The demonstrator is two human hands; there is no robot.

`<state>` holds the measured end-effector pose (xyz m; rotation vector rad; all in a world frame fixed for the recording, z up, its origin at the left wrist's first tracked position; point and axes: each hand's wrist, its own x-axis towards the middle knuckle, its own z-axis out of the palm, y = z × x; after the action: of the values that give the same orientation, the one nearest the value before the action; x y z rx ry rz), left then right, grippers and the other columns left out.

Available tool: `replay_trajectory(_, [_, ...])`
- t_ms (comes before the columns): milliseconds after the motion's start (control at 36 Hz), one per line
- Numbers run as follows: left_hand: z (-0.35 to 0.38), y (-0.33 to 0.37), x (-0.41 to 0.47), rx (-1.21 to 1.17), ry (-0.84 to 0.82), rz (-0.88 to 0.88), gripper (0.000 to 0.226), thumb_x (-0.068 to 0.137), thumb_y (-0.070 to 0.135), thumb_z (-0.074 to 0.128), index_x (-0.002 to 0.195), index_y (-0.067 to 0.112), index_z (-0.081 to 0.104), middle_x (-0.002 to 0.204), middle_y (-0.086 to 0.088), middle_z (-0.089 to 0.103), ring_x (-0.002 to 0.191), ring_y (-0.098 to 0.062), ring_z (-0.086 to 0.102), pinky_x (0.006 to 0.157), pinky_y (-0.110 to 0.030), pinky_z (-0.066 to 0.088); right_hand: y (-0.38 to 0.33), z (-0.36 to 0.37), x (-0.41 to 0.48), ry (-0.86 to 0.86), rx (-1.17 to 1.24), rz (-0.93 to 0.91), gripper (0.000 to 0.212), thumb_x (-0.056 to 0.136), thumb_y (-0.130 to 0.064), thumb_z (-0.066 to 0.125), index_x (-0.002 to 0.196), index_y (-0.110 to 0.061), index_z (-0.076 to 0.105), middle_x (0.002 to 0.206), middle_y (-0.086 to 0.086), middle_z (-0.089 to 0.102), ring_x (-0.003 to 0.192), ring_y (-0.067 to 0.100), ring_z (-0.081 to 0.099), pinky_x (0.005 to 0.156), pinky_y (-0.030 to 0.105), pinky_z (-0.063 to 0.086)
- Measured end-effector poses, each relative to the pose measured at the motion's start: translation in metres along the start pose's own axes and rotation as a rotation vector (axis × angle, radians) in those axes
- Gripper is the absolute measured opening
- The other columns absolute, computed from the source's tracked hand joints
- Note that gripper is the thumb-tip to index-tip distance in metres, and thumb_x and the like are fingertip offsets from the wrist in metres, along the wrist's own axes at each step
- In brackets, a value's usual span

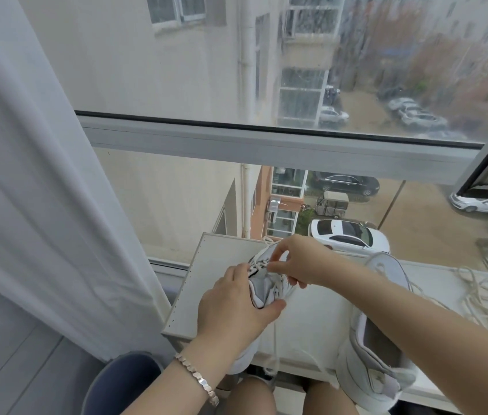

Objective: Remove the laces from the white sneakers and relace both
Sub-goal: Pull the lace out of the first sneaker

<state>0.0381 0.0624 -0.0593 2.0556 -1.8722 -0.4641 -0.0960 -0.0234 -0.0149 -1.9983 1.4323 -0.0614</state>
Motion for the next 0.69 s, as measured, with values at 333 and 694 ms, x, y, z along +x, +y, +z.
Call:
replay_trajectory(333, [0.003,0.008,0.0,-0.008,0.054,-0.018,0.065,0.073,0.069,0.053,0.122,0.027,0.04,0.119,0.012,0.049,0.105,-0.011,0.05,0.073,-0.023,0.037,-0.013,0.008,0.018,0.001,-0.096,0.028,0.029,0.079,-0.036,0.071,0.099,-0.015,0.07,0.1,0.002,0.067,0.088,0.017,0.061,0.076,0.028,0.05])
replay_trajectory(694, [0.0,0.005,0.004,-0.036,-0.002,-0.014,0.079,0.063,0.076,0.058,0.125,0.031,0.039,0.121,0.017,0.048,0.111,-0.009,0.047,0.074,-0.022,0.036,-0.023,0.009,0.022,-0.077,-0.169,0.116,0.026,0.085,-0.022,0.062,0.101,-0.002,0.066,0.069,0.006,0.047,0.069,0.019,0.045,0.061,0.025,0.039])
